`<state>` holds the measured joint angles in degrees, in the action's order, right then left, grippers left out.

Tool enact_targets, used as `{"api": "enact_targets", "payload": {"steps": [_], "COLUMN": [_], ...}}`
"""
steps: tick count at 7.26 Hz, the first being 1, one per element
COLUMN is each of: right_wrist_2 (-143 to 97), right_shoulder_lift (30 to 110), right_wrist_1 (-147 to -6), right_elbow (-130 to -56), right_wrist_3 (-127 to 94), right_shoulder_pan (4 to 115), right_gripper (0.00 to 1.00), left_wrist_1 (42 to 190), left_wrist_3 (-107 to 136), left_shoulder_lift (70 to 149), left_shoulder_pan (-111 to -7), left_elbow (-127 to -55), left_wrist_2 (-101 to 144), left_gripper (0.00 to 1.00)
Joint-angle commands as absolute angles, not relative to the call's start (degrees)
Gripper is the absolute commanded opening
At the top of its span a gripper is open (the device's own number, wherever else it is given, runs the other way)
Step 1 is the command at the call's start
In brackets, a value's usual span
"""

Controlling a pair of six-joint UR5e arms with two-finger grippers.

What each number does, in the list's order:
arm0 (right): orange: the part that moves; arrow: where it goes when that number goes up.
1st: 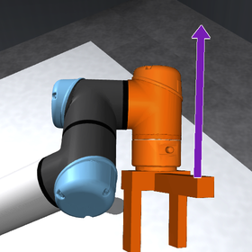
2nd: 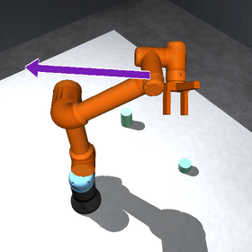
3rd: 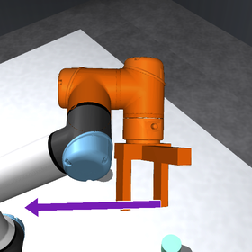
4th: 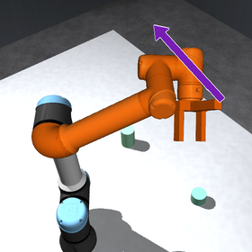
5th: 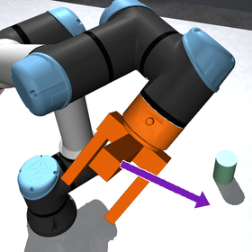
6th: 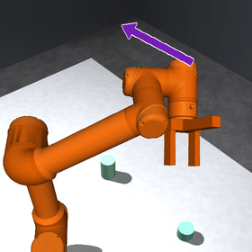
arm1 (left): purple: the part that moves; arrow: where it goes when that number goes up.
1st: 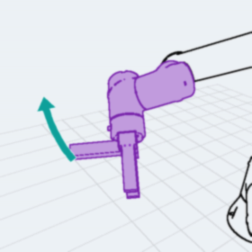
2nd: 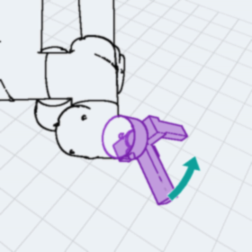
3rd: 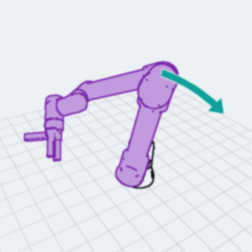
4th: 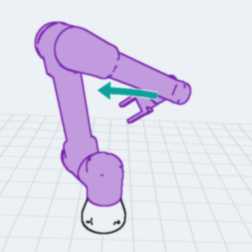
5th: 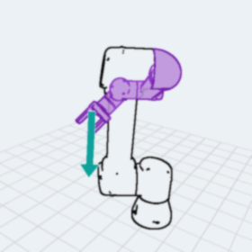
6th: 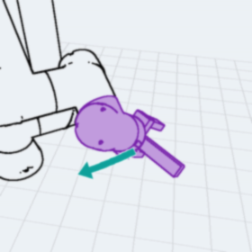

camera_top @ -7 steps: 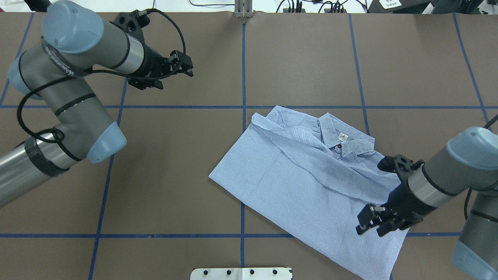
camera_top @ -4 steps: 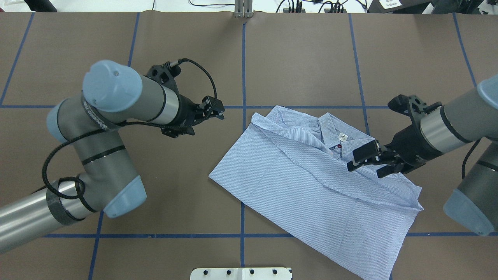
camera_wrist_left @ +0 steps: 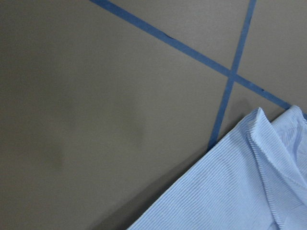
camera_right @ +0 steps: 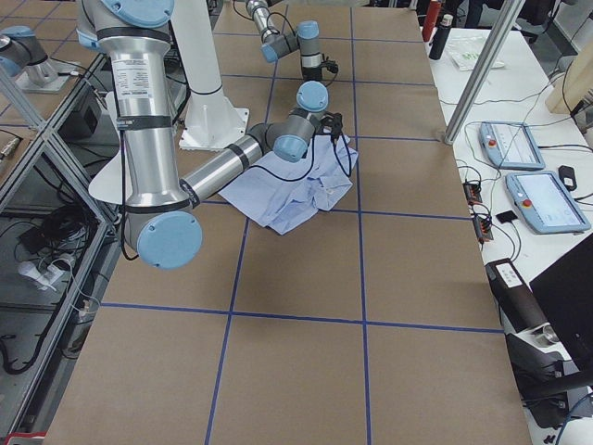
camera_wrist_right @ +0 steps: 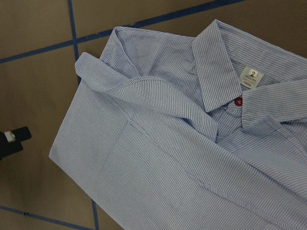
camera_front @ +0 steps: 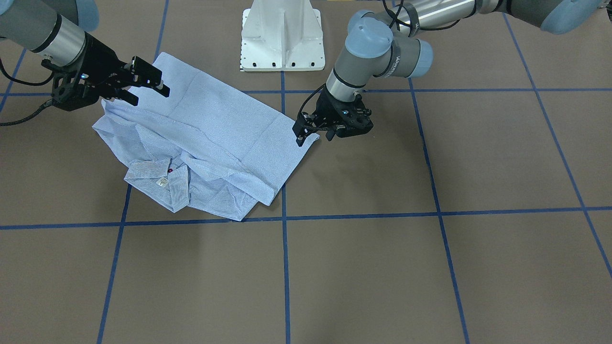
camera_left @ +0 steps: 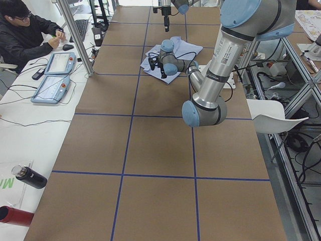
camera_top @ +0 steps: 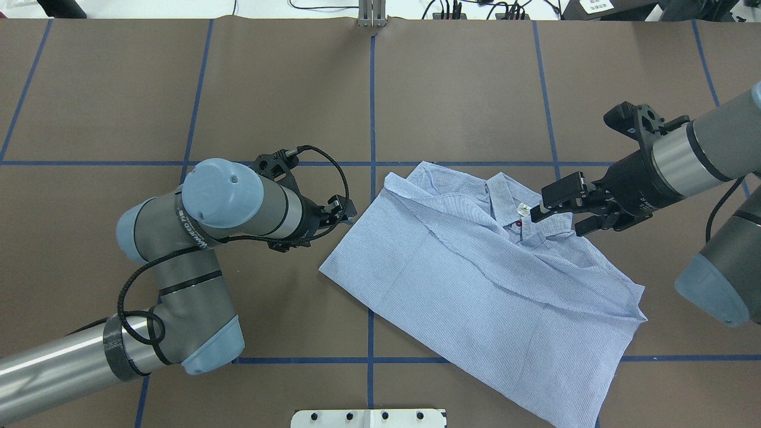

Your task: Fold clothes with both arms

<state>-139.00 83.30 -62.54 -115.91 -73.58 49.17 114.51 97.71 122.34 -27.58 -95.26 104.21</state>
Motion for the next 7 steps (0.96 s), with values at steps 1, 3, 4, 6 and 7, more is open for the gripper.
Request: {"api": "enact_targets", "payload": {"steps": [1, 3, 4, 6, 7], "right_wrist_2": [-138.9, -138.2, -138.2, -138.3, -138.3], "right_shoulder_lift": [82.3, 82.3, 82.3, 82.1, 82.1], "right_wrist_1": [-62.6, -62.7, -62.7, -62.7, -62.7], "right_elbow": [-115.5, -115.1, -114.8, -114.6, -114.6], "right_wrist_3": [-73.7, -73.8, -73.8, -73.8, -73.8], "right_shoulder_pan": [49.3, 49.4, 49.4, 49.4, 49.4], "right_gripper": [1.0, 1.0, 1.0, 1.0, 1.0], "left_wrist_1": [113.9, 111.6, 111.6, 111.6, 111.7], "left_wrist_3": [98.8, 99.3, 99.3, 99.3, 99.3], "left_shoulder_lift": [122.4, 122.8, 122.8, 122.6, 122.5], "left_shoulder_pan": [-25.1, -24.4, -24.3, -24.0, -23.9], "left_elbow": [-94.2, -94.4, -94.3, -94.0, -94.0], "left_wrist_2": [103.0, 103.0, 103.0, 103.0, 103.0], "left_gripper": [0.96, 0.94, 0.93, 0.89, 0.88]}}
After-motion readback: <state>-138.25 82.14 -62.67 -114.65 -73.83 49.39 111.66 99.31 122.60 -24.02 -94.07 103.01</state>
